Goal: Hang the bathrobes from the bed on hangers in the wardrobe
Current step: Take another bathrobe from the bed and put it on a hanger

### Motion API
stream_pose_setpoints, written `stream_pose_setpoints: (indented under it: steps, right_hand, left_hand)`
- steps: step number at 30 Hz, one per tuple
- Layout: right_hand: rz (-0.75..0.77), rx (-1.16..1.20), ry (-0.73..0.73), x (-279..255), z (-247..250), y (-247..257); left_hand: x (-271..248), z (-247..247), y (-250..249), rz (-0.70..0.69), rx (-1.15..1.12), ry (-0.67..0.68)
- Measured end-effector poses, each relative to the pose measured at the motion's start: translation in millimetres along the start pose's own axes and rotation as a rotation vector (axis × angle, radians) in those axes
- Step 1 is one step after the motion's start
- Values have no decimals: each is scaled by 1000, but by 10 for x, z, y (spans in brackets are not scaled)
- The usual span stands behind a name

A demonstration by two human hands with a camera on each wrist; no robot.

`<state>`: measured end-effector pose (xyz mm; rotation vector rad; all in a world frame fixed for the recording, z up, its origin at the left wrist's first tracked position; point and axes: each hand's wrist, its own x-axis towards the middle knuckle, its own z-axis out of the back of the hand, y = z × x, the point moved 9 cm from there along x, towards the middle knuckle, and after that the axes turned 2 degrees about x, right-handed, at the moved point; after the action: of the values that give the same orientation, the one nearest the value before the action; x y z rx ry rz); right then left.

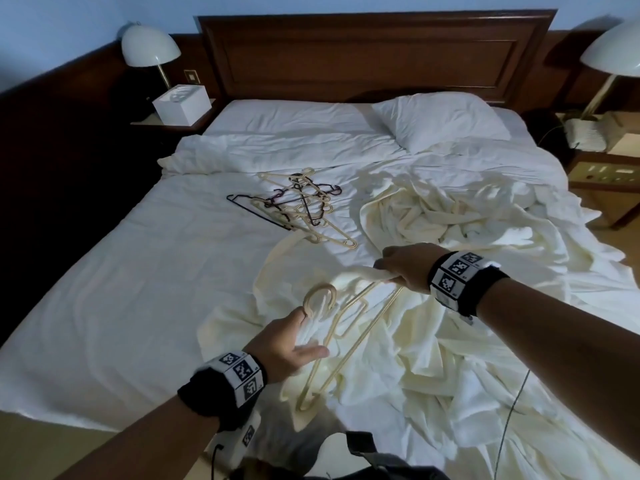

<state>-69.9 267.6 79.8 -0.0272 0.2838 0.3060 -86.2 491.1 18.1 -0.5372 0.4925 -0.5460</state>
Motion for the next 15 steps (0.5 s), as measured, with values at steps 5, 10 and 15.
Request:
stream_pose_setpoints:
  steps: [5, 10, 15]
  right_hand:
    - [11, 38, -184, -67, 179, 94]
    - [-111, 326, -502, -257, 213, -235]
    - [-292, 404, -494, -316, -180, -166]
  left_hand:
    - [4, -86, -71, -42, 17, -152]
    - [-9, 115, -68, 40, 37, -300]
    - [36, 412, 0, 74, 196, -430]
